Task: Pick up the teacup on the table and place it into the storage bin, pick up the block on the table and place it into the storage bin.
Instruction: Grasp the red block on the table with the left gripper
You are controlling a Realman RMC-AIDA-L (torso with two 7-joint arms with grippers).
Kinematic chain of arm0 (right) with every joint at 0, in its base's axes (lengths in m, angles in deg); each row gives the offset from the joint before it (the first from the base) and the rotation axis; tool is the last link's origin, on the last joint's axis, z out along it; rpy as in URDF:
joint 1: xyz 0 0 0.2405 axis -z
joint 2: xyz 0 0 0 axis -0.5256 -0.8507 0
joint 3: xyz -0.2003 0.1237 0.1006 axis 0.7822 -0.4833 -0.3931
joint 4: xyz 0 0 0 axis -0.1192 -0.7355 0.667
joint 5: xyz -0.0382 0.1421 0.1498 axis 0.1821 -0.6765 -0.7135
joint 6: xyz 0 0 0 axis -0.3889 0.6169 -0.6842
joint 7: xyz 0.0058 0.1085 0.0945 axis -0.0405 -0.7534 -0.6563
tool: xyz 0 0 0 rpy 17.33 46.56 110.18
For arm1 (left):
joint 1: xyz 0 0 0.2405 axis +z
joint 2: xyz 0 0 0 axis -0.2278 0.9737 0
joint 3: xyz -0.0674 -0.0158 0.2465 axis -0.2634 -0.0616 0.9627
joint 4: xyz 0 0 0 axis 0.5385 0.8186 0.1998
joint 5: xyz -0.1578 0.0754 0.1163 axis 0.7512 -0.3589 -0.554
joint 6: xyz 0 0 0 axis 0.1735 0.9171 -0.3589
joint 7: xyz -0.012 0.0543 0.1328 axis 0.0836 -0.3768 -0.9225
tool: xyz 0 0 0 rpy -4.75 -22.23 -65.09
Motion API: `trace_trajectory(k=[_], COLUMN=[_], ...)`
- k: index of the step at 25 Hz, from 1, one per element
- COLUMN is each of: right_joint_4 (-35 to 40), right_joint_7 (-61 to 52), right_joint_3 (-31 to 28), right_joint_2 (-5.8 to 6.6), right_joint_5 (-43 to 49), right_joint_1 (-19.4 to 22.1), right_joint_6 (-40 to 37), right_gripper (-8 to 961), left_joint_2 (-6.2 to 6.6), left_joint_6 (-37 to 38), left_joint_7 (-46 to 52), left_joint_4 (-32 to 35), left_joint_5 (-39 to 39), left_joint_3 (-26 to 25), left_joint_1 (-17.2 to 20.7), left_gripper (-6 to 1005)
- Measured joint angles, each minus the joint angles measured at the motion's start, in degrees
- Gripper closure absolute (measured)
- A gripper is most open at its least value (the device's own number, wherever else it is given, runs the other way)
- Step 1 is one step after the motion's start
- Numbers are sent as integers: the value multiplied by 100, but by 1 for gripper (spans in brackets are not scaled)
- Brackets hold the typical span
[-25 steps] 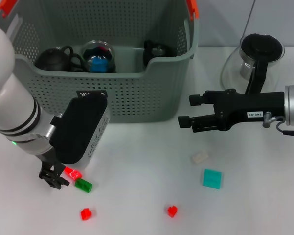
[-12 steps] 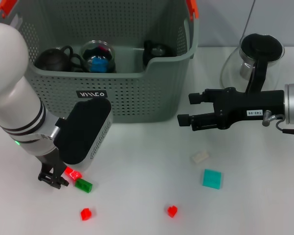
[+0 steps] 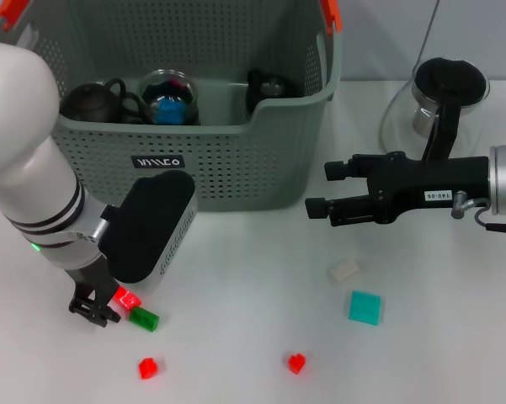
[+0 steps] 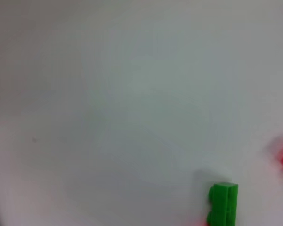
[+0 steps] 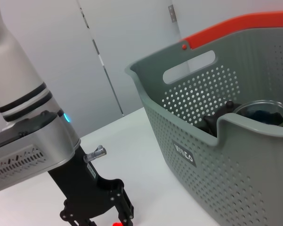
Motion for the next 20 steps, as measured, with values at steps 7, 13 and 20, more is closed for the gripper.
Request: trace_trajectory(k=[7,13,20], right_joint_4=[0,7,8], right_joint_7=[7,8,21], right_joint_3=[0,0,0], right_joint_2=[-8,-8,-8], right_joint_5=[0,0,0], right_joint_1=[20,29,27], right_joint_6=[-8,-36,-39], right_gripper=[42,41,41], left_joint_2=[-49,-51,-19], left_joint_6=[-16,-20,-75], left_joint_7=[182,361,483], left_joint_4=[-62,-99,-332], left_joint_5=[0,0,2], left_joint_3=[5,1,-14], left_joint_1=[-43,-101,-209], left_gripper=[544,651,787])
